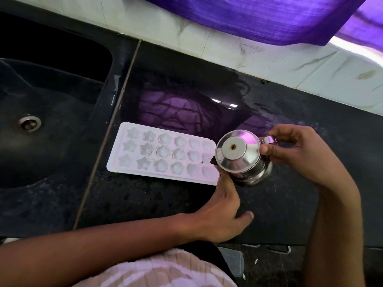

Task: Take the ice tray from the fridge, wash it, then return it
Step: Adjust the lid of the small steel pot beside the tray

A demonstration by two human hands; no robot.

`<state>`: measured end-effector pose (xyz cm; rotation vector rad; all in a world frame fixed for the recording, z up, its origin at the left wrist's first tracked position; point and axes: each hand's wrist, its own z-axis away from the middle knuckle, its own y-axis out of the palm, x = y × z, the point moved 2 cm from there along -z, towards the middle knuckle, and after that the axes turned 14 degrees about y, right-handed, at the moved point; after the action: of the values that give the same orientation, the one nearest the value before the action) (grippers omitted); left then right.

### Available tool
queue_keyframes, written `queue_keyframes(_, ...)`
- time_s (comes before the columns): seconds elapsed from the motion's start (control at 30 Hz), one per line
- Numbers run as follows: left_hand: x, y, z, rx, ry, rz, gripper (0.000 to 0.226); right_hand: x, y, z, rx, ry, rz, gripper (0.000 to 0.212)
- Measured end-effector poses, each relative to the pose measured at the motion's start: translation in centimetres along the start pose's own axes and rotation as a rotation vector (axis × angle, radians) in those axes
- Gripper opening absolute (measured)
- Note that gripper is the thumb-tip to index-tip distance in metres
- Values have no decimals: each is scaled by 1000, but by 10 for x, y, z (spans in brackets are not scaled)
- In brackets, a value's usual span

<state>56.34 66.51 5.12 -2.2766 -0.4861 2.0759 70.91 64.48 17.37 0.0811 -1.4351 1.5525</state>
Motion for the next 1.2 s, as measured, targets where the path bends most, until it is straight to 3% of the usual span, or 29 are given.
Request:
queue_keyframes(0.33, -9, -3, 1, -53, 54, -56, 106, -5, -8, 0, 18, -9, -159, 70)
queue_keyframes(0.6, -8, -11, -2, -206, 83, -68, 107, -2, -5, -8, 3, 4, -227, 51)
queue_keyframes(0.77, 1, -17, -10, -344, 71, 31, 109, 7, 5, -18, -76, 29, -202, 22)
queue_keyframes(1.2, 12, -34, -21, -565, 63, 141, 85, 38, 20, -33, -196, 67, -5, 53)
